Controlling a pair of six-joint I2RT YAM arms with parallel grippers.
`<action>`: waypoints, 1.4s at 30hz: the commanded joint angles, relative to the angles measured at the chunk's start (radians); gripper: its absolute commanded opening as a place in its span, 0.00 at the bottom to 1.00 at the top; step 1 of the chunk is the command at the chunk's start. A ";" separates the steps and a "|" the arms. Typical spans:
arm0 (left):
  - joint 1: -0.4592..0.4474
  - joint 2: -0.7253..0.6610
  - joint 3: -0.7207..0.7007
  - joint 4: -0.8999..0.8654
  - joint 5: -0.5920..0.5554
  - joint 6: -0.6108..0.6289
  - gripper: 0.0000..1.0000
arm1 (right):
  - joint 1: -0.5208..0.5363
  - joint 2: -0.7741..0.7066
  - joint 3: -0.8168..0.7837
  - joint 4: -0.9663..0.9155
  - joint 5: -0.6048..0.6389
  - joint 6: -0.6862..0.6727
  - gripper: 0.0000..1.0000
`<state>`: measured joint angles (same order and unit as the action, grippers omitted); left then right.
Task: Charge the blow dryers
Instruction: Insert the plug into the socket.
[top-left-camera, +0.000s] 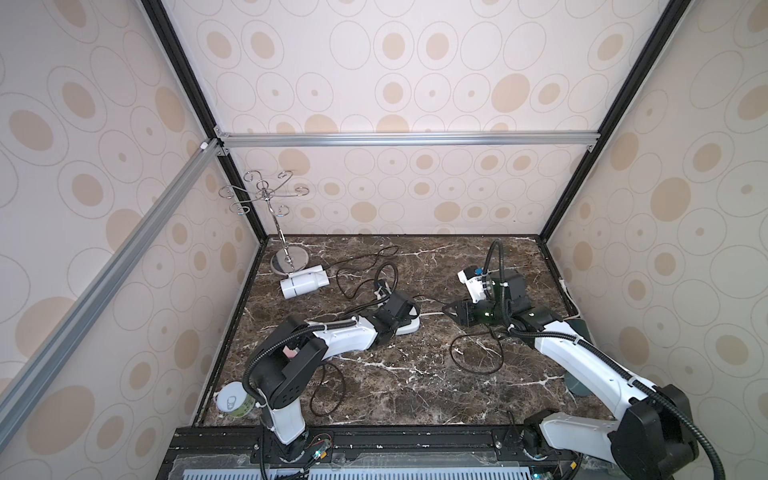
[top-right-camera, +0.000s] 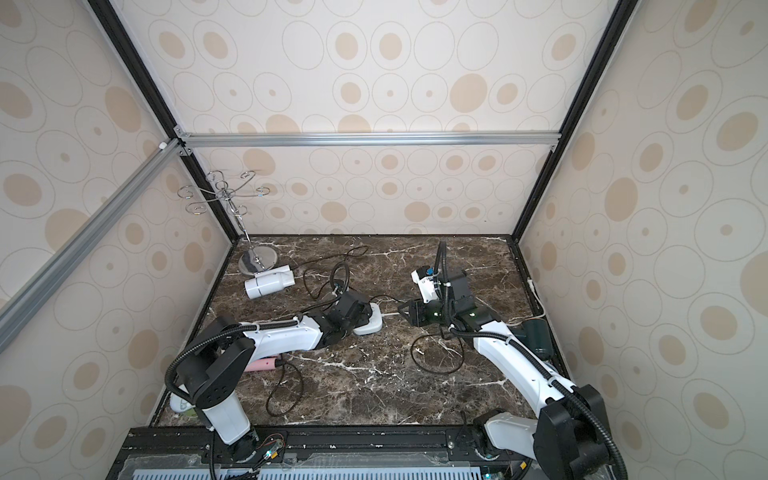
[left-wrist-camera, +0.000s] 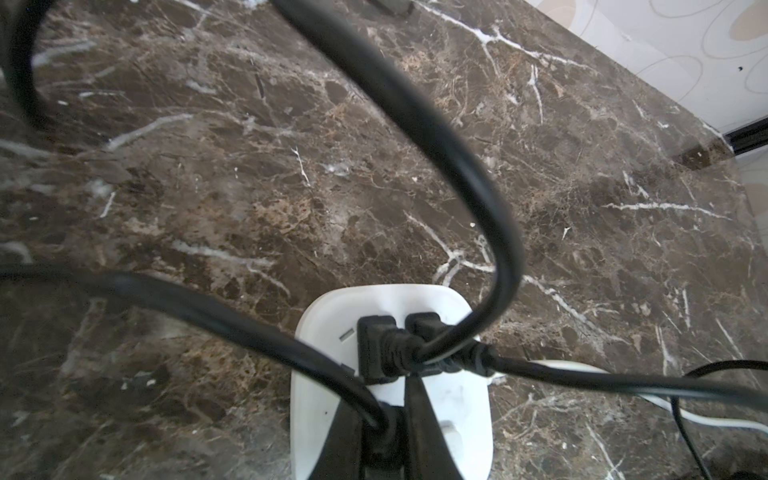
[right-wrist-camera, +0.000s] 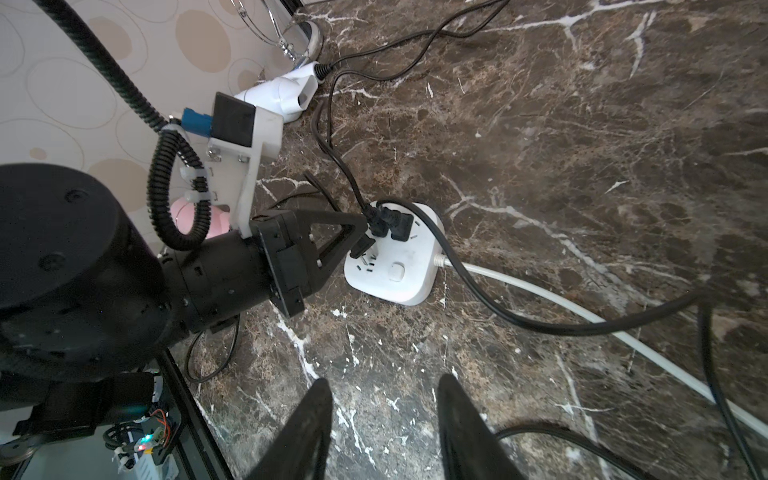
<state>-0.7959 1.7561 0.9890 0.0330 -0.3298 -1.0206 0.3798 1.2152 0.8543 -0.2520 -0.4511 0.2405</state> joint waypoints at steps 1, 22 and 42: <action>-0.019 0.014 0.039 -0.081 -0.049 -0.040 0.00 | 0.001 -0.007 -0.006 -0.012 -0.001 -0.030 0.44; -0.066 0.071 0.131 -0.245 -0.168 -0.072 0.00 | 0.001 -0.014 -0.014 -0.030 0.017 -0.043 0.44; -0.129 0.086 0.194 -0.317 -0.317 -0.116 0.00 | 0.003 -0.021 -0.017 -0.050 0.028 -0.053 0.44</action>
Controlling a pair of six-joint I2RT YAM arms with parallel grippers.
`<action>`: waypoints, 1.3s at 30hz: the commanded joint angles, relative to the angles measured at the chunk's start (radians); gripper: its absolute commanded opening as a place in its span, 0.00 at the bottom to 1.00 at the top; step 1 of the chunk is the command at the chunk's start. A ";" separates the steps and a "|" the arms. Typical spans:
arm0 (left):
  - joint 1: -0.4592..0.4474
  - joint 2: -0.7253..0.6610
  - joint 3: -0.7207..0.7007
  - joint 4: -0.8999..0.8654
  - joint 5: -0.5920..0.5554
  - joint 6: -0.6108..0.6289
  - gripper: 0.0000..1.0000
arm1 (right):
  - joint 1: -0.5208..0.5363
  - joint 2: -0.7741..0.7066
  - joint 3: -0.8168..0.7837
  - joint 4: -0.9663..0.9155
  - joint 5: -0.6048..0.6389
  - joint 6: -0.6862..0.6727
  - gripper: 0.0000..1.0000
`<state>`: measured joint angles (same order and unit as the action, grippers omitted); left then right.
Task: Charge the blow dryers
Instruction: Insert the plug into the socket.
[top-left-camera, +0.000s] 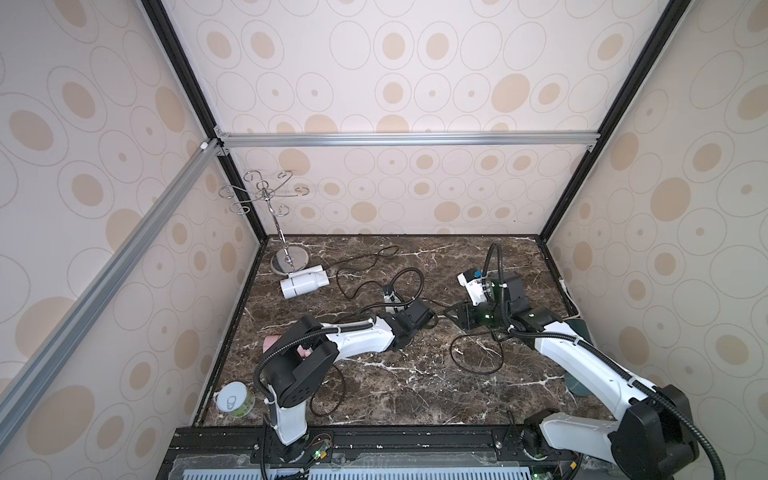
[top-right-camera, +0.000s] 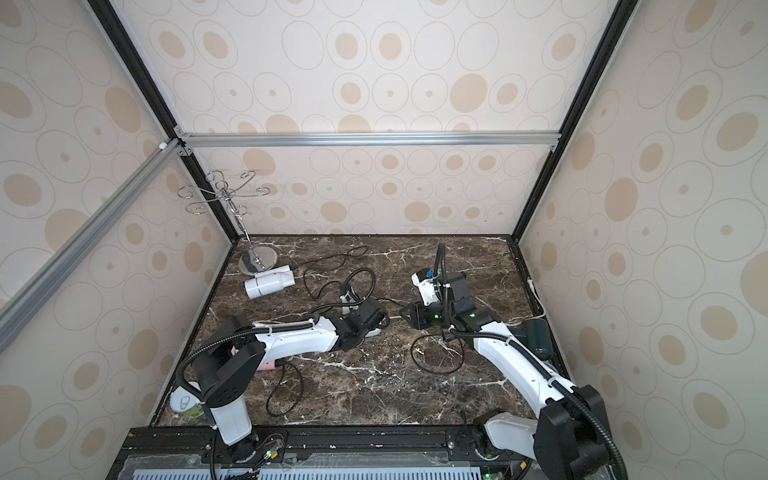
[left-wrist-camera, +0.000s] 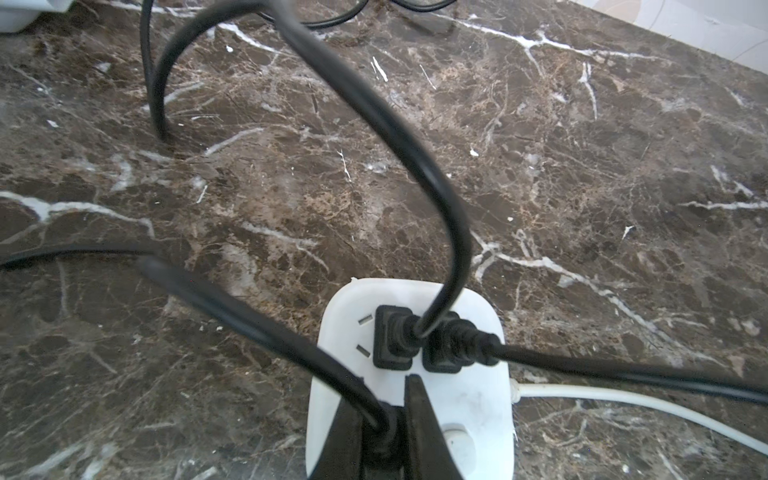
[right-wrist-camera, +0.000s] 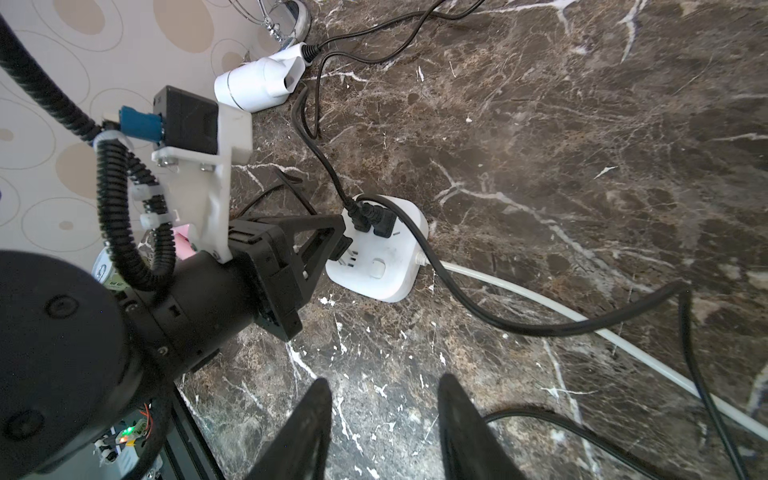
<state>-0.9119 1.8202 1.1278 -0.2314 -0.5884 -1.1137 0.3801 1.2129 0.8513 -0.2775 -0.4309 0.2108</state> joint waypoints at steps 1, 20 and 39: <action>-0.017 0.027 0.061 -0.061 -0.064 -0.024 0.00 | 0.002 -0.019 -0.015 -0.025 0.007 -0.022 0.44; -0.030 0.070 0.089 -0.129 -0.105 -0.052 0.00 | 0.004 -0.010 -0.020 -0.031 0.016 -0.031 0.44; -0.042 0.086 0.067 -0.124 -0.064 -0.064 0.00 | 0.005 0.001 -0.021 -0.034 0.020 -0.032 0.44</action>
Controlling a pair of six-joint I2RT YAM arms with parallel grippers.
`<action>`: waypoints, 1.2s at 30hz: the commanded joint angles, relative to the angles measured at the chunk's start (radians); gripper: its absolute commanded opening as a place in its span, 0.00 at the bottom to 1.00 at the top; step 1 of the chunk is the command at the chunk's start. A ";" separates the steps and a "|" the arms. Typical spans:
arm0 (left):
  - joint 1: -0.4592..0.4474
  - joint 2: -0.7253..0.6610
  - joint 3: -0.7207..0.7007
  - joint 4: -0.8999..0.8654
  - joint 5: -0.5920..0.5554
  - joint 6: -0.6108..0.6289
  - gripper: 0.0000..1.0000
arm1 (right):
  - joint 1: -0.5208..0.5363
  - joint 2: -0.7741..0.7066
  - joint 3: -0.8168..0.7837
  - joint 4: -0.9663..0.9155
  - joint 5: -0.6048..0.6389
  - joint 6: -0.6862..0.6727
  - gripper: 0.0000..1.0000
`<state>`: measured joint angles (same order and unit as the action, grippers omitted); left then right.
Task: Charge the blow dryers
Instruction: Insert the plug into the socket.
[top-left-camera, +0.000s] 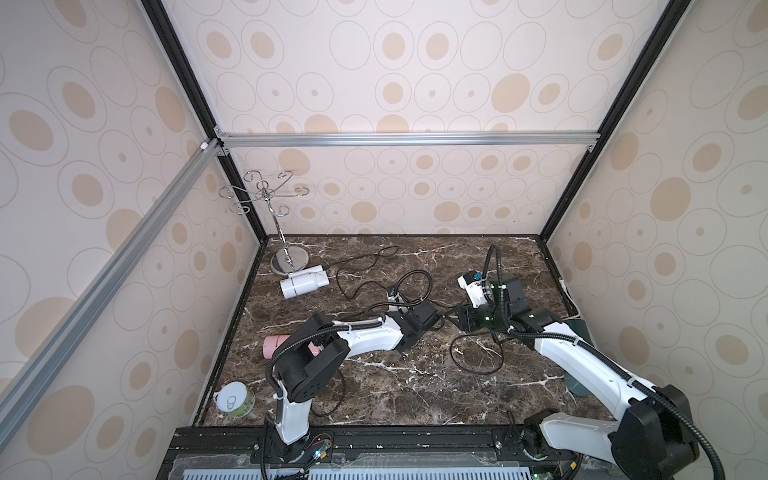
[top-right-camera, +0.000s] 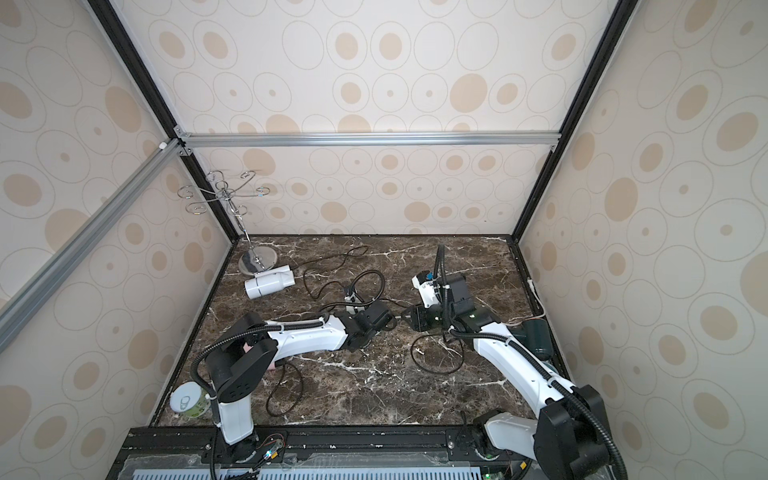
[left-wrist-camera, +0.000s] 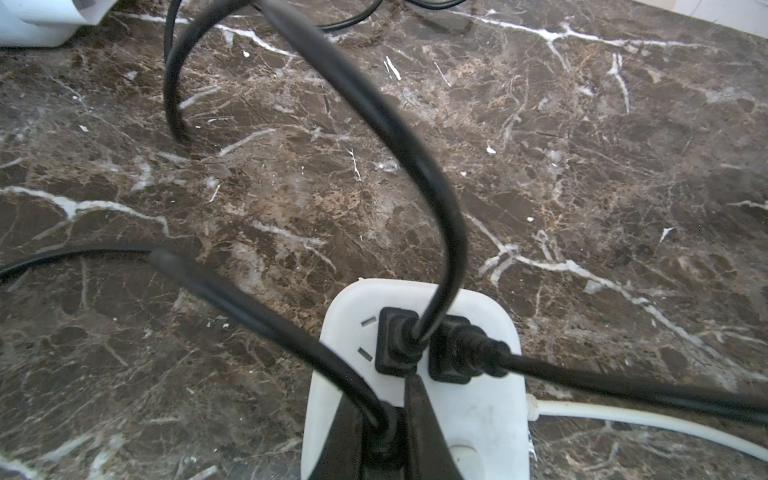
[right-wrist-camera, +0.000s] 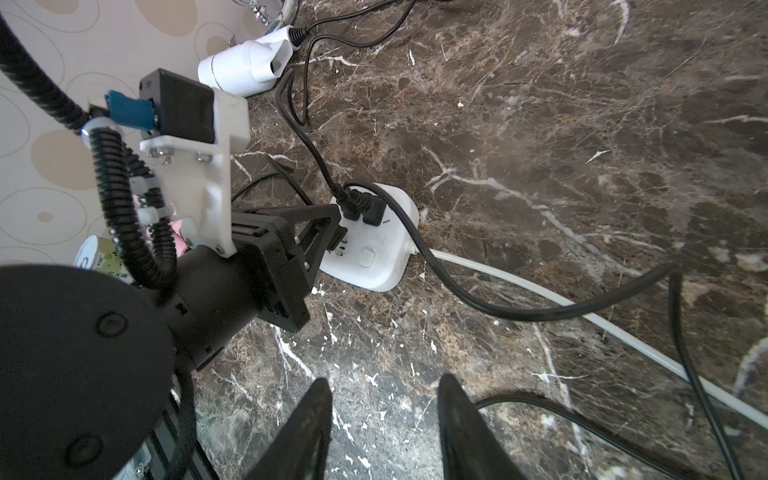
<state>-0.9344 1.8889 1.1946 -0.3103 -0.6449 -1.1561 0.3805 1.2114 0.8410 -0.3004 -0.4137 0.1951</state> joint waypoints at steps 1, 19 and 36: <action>-0.024 0.020 -0.002 -0.050 -0.010 -0.026 0.00 | 0.006 0.003 -0.010 -0.011 0.003 -0.016 0.44; -0.174 0.071 -0.031 -0.148 -0.122 -0.077 0.00 | 0.006 -0.004 -0.009 -0.001 0.014 -0.010 0.44; -0.254 0.028 -0.142 -0.045 -0.215 -0.048 0.00 | 0.006 -0.062 -0.013 -0.009 0.110 0.001 0.40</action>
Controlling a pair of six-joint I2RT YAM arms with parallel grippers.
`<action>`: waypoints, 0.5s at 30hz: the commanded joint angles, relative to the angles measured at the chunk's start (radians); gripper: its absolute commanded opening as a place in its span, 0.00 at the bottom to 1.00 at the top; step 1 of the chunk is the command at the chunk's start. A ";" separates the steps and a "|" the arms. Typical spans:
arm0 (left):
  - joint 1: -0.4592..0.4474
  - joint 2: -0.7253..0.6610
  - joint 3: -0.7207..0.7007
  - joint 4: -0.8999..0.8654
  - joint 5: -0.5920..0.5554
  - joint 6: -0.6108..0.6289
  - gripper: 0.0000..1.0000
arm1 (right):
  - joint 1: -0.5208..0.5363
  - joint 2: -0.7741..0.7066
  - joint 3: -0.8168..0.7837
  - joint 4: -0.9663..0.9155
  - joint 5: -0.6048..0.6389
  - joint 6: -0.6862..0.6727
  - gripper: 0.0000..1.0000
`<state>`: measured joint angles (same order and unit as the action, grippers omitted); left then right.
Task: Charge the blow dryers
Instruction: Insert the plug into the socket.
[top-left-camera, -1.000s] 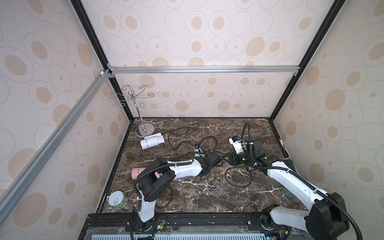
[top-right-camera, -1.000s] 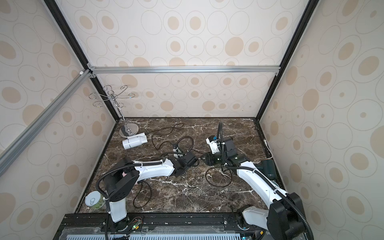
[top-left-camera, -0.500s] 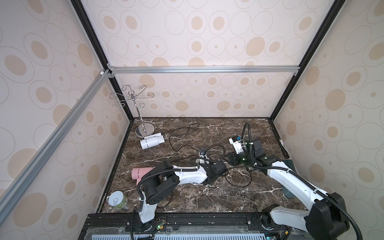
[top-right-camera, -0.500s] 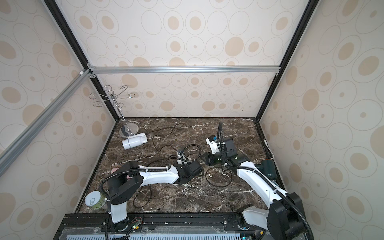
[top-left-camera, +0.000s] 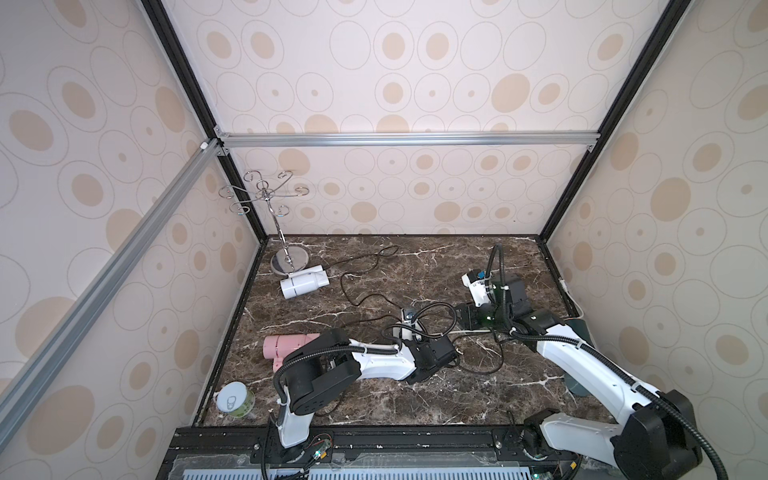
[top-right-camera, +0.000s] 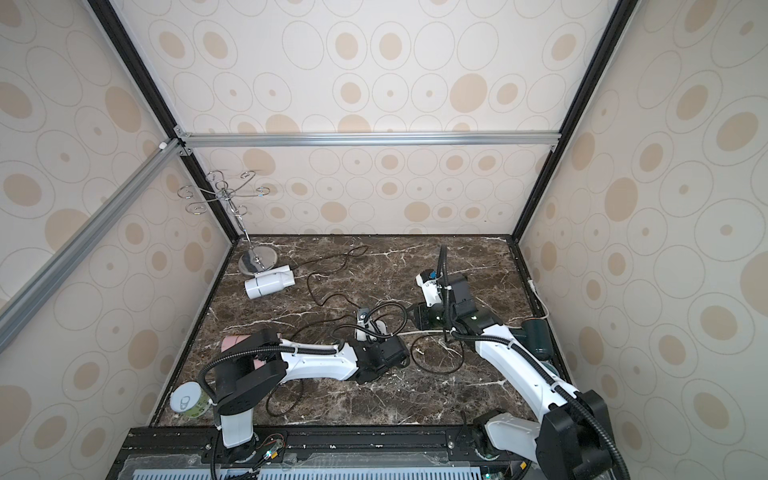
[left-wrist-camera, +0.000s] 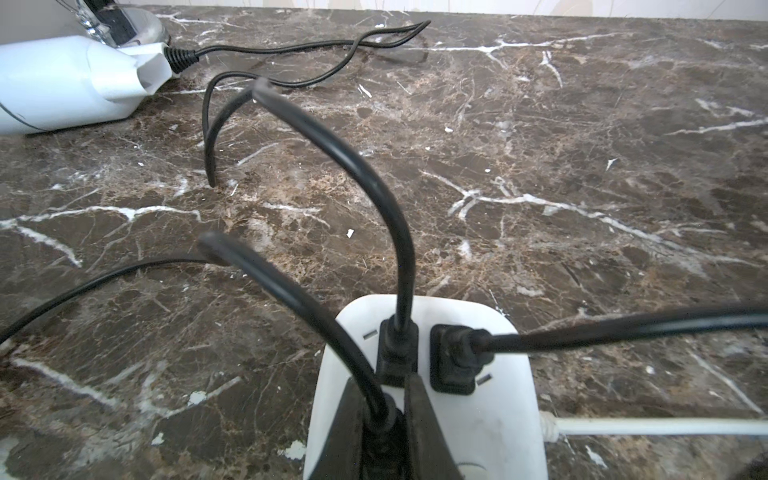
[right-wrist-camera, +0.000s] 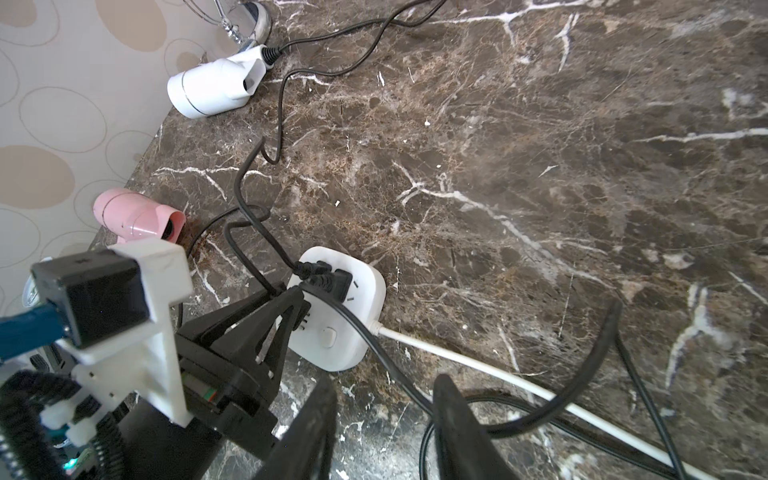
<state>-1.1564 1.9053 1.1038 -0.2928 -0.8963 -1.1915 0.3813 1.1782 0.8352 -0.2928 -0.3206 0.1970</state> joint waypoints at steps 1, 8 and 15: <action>-0.038 0.008 -0.062 -0.053 0.024 -0.016 0.00 | 0.005 -0.033 -0.007 -0.019 0.017 0.001 0.40; -0.109 0.021 -0.137 0.019 -0.034 -0.038 0.00 | 0.005 -0.065 -0.028 -0.014 0.029 0.006 0.39; -0.127 0.015 -0.206 0.083 0.045 -0.055 0.00 | 0.005 -0.071 -0.032 -0.024 0.026 0.010 0.39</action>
<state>-1.2663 1.8942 0.9554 -0.1589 -1.0107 -1.2160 0.3813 1.1255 0.8127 -0.3046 -0.3016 0.2012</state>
